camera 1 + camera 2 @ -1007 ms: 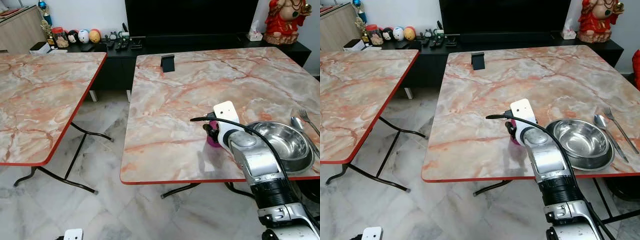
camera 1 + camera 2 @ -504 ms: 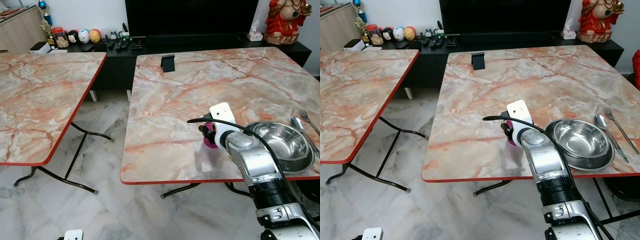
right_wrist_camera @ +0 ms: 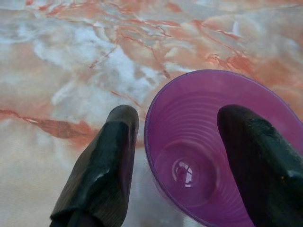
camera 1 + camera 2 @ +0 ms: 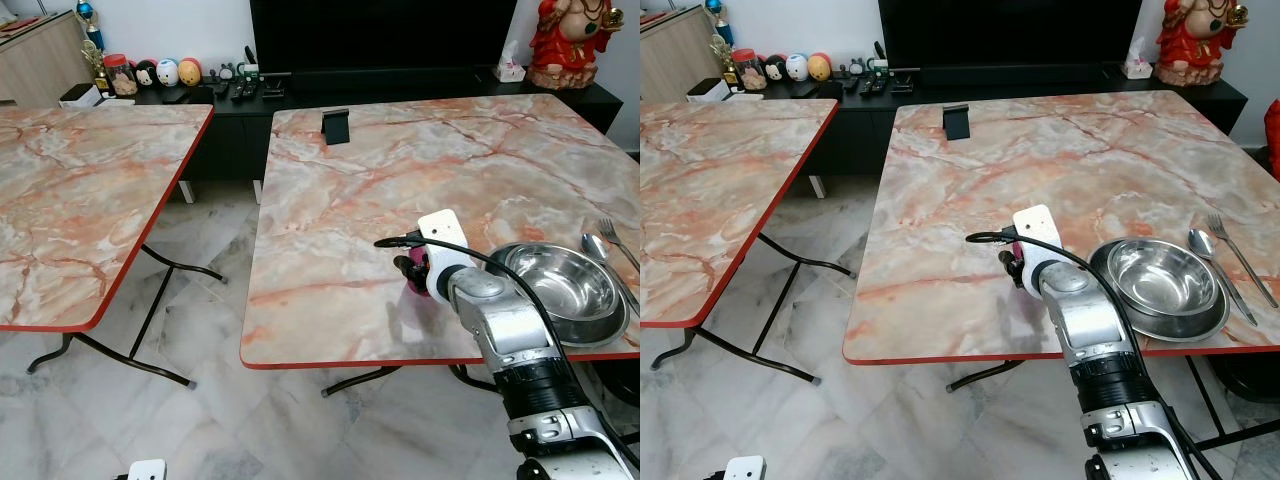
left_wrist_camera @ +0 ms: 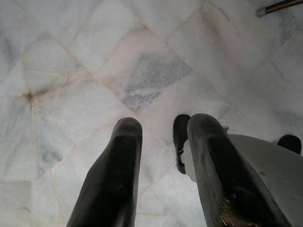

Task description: Setting the table

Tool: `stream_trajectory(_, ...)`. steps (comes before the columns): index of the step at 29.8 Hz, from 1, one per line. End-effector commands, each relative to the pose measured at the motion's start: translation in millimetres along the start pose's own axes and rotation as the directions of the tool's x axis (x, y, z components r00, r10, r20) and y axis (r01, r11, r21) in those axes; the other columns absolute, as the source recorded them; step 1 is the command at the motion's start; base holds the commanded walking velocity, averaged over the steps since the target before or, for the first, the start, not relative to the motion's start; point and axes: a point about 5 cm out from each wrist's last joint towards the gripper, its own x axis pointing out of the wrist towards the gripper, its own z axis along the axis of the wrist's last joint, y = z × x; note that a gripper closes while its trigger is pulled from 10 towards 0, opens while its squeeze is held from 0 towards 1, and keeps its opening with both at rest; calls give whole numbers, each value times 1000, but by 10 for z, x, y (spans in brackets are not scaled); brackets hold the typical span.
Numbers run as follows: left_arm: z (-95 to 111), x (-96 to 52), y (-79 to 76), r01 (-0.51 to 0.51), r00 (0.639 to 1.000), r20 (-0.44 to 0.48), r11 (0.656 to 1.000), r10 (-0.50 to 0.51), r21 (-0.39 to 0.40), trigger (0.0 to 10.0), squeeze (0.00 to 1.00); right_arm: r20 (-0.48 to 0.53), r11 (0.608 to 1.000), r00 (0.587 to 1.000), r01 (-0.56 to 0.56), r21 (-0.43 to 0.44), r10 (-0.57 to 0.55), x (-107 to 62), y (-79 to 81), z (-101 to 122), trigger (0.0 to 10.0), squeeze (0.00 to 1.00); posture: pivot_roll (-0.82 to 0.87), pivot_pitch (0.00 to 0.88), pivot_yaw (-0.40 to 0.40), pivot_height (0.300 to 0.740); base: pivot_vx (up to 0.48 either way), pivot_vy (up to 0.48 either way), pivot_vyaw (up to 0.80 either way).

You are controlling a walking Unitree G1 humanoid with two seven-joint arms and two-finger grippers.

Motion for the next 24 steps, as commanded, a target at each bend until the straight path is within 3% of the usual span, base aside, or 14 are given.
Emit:
stream_trajectory(1, -58, -18, 41, -11, 1000, -25, 1000, 11, -2, 10000, 0, 6, 1000, 1000, -6, 27, 6, 1, 10, 19, 10000, 0, -96, 0, 60, 740, 0, 0, 0)
stream_trajectory(11, -36, -9, 27, -13, 1000, -19, 1000, 13, 0, 10000, 0, 46, 999, 999, 1, 38, -2, -6, 4, 101, 10000, 0, -96, 0, 62, 740, 0, 0, 0)
stream_trajectory(24, -55, -18, 45, -16, 1000, -21, 1000, 16, 0, 10000, 0, 172, 999, 984, 39, 34, -44, -42, -32, 292, 10000, 0, -96, 0, 63, 740, 0, 0, 0)
